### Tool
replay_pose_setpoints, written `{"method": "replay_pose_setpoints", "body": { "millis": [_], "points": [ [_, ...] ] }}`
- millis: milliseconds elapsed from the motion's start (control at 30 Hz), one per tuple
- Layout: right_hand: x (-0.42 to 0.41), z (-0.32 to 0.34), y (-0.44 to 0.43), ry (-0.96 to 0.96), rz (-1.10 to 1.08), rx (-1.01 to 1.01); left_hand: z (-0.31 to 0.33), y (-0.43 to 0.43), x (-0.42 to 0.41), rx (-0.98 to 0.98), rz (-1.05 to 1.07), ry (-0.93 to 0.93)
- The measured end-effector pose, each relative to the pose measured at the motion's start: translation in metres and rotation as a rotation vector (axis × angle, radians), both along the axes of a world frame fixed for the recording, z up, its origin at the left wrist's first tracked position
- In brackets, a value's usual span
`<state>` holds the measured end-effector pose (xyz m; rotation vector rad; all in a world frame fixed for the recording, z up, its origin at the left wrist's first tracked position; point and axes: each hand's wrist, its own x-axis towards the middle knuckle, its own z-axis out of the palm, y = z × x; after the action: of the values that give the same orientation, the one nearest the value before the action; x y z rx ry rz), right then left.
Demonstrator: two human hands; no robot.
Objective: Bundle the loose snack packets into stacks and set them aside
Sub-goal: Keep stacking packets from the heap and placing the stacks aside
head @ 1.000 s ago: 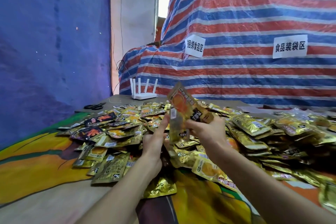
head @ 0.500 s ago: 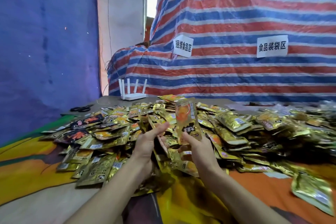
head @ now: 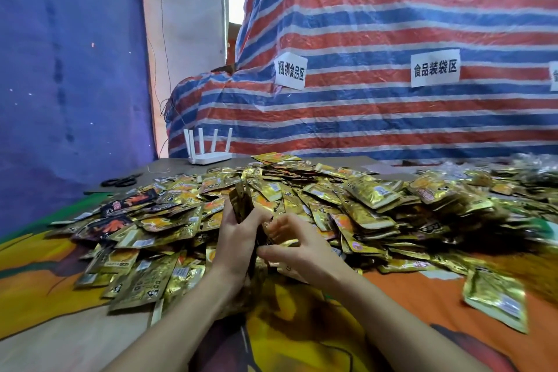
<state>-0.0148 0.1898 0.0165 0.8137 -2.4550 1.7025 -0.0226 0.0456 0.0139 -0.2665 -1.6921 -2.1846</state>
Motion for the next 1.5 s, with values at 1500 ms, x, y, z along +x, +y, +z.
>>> {"method": "replay_pose_setpoints", "body": {
  "millis": [1500],
  "points": [
    [0.014, 0.018, 0.273, -0.026, -1.115, 0.953, -0.016, 0.015, 0.017, -0.547, -0.159, 0.372]
  ]
}}
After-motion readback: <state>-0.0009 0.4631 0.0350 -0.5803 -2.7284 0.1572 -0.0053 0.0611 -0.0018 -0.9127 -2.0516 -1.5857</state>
